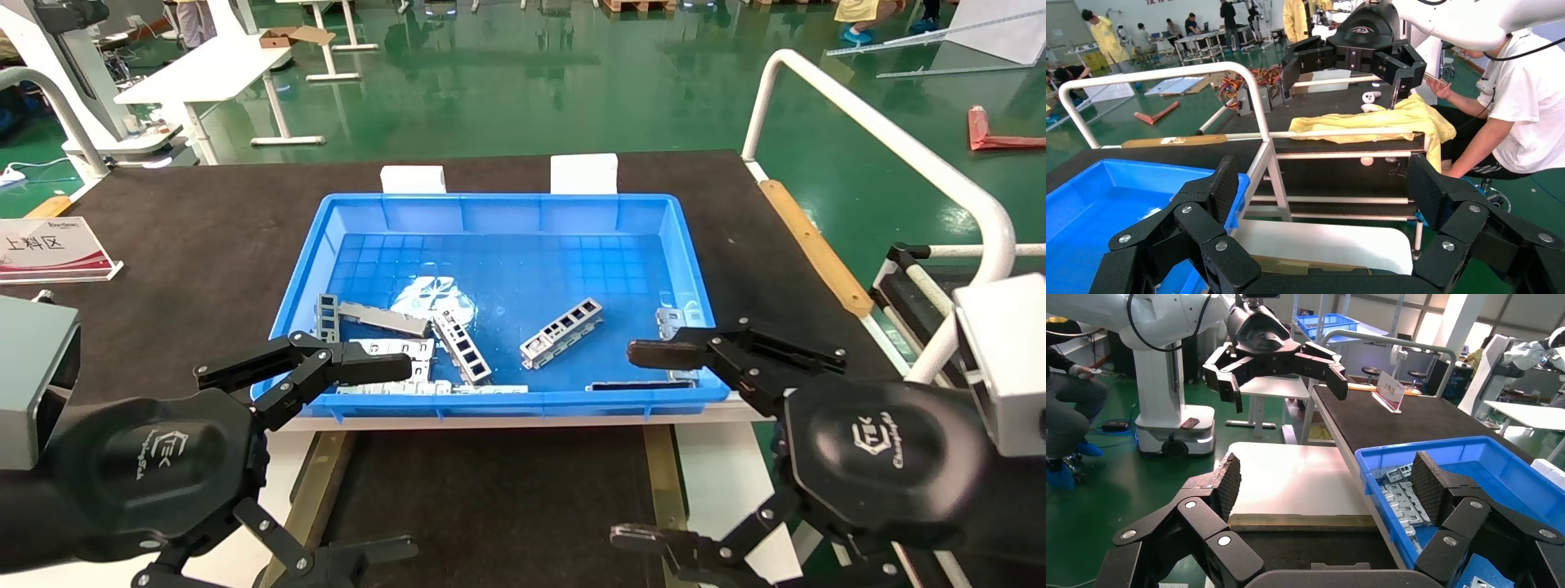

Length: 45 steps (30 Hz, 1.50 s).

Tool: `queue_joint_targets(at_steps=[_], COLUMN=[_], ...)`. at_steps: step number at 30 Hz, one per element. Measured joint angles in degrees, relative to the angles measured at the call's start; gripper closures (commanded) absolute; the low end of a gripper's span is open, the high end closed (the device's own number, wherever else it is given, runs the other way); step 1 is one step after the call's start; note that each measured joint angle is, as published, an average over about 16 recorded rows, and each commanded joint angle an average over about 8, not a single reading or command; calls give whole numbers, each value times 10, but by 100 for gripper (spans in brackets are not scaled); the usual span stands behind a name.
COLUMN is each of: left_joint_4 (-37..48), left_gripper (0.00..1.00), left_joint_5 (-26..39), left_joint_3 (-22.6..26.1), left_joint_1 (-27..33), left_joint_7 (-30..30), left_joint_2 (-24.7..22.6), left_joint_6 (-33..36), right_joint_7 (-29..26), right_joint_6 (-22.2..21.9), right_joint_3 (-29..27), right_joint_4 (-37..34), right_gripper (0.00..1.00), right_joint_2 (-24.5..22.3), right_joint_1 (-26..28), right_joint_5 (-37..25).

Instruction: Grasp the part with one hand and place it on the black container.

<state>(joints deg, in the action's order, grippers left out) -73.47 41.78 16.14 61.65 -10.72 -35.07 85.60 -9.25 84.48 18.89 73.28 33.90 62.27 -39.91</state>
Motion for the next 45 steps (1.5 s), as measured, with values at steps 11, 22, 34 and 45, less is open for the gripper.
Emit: queue_joint_targets(at_steps=[11, 22, 34, 45], left_joint_4=[0, 0, 0, 0], left_gripper=[0, 0, 0, 0], left_joint_5=[0, 0, 0, 0], left_joint_3=[0, 0, 0, 0], left_joint_1=[0, 0, 0, 1], left_joint_7=[0, 0, 0, 0], left_joint_2=[0, 0, 0, 0], left_joint_6=[0, 0, 0, -1], right_joint_7=[0, 0, 0, 0], right_joint_6=[0, 0, 0, 0], right_joint_3=[0, 0, 0, 0], right_joint_4=[0, 0, 0, 0], right_gripper=[0, 0, 0, 0], right_joint_2=[0, 0, 0, 0], right_joint_1=[0, 0, 0, 0], right_joint_5=[0, 0, 0, 0])
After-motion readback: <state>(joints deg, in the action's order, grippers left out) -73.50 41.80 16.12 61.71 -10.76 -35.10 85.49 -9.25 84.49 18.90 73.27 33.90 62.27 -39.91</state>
